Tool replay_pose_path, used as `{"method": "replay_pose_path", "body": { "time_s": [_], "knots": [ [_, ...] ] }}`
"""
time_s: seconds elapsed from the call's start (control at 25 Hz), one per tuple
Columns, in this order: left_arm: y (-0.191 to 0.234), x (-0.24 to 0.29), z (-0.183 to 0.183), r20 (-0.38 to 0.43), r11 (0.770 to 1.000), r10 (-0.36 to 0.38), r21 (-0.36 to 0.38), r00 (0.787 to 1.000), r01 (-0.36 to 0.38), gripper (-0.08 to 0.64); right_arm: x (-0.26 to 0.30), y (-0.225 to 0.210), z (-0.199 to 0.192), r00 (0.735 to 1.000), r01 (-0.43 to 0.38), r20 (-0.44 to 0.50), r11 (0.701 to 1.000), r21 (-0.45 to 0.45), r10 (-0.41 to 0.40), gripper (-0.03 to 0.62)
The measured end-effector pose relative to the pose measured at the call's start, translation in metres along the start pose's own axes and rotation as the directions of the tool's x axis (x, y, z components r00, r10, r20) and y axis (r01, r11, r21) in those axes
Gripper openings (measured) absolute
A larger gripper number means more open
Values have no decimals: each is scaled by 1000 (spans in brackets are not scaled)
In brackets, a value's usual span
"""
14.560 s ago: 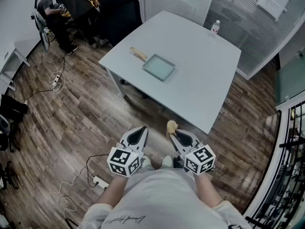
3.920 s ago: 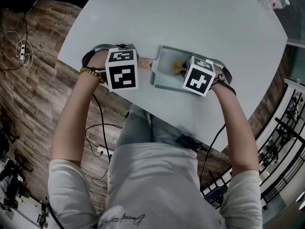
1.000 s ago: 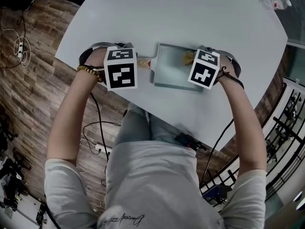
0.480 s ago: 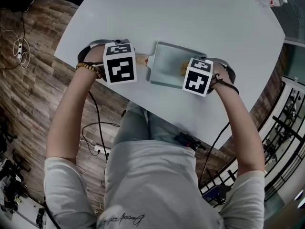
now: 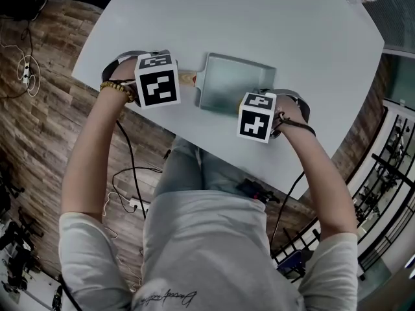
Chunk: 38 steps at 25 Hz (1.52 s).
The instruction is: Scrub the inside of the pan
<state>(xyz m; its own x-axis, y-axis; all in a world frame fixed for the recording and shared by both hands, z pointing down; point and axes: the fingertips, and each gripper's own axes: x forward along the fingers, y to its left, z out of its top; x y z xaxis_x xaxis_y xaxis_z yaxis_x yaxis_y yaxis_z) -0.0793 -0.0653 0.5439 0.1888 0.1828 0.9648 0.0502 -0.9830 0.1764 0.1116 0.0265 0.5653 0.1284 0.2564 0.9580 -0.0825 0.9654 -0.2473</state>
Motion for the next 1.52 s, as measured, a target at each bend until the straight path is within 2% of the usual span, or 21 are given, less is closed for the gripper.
{"method": "replay_pose_path", "body": {
  "time_s": [0.48, 0.88, 1.16, 1.36, 1.52],
  "knots": [
    [-2, -1, -1, 25, 999, -11, 32, 1000, 11, 153, -1, -2, 2, 1000, 12, 15, 1000, 20, -12, 75],
    [-2, -1, -1, 13, 994, 32, 100, 999, -33, 155, -7, -6, 9, 988, 39, 143, 993, 115, -55, 75],
    [-3, -3, -2, 10, 991, 33, 132, 999, -34, 172, -9, -10, 13, 978, 61, 188, 985, 160, -91, 75],
    [-2, -7, -1, 19, 990, 50, 128, 999, -52, 189, -8, -16, 15, 961, 71, 246, 973, 218, -125, 77],
    [0, -13, -3, 12, 989, 76, 128, 997, -77, 189, -13, -22, 16, 932, 58, 325, 954, 296, -158, 77]
  ]
}}
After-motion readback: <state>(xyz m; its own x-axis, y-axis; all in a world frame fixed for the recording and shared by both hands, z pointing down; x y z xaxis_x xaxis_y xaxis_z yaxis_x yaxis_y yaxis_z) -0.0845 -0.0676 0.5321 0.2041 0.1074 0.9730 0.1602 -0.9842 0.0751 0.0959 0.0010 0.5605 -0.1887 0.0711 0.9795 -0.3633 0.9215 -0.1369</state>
